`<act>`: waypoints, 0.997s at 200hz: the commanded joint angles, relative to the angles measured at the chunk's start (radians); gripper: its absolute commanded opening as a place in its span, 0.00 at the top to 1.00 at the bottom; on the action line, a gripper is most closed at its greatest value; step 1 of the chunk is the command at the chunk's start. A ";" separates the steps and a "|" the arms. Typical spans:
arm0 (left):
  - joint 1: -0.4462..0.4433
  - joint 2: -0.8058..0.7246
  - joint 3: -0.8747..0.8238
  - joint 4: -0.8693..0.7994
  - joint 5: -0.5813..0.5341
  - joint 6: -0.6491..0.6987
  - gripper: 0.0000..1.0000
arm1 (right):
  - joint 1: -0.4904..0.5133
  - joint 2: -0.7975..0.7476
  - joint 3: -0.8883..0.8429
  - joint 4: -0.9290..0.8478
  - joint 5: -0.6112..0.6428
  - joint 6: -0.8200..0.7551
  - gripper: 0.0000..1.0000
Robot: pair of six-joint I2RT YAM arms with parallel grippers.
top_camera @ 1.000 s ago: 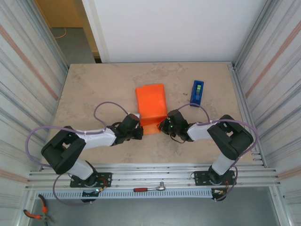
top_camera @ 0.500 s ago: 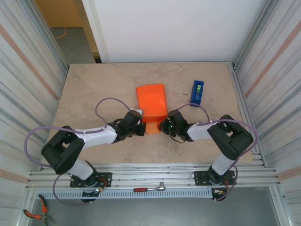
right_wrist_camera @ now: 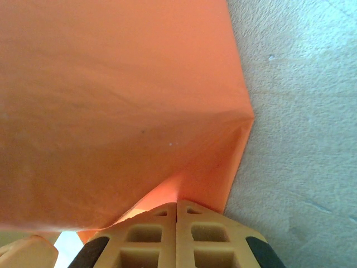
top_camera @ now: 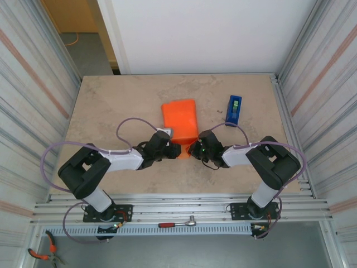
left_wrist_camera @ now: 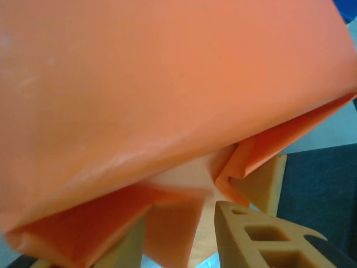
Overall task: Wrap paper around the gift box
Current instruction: Fold the wrapping paper for the gift box.
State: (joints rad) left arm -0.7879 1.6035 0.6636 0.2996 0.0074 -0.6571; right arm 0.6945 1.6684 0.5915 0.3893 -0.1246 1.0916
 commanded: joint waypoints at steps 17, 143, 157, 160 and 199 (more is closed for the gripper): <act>-0.014 0.028 -0.018 0.089 -0.003 0.016 0.56 | 0.011 0.011 -0.010 -0.073 0.016 0.005 1.00; -0.038 0.032 -0.008 -0.015 -0.033 0.114 0.54 | 0.012 -0.027 -0.005 -0.103 0.022 -0.002 1.00; -0.035 -0.030 0.000 -0.050 -0.041 0.138 0.51 | 0.010 -0.032 -0.007 -0.108 0.023 -0.003 1.00; -0.036 -0.047 0.001 -0.057 -0.045 0.144 0.50 | 0.010 -0.032 -0.006 -0.110 0.023 -0.004 1.00; -0.007 -0.308 -0.029 -0.174 -0.084 0.182 0.31 | 0.005 -0.045 -0.005 -0.123 0.021 -0.010 1.00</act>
State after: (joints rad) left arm -0.8173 1.4567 0.6579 0.2035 -0.0280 -0.5186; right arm 0.6956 1.6466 0.5915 0.3435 -0.1242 1.0916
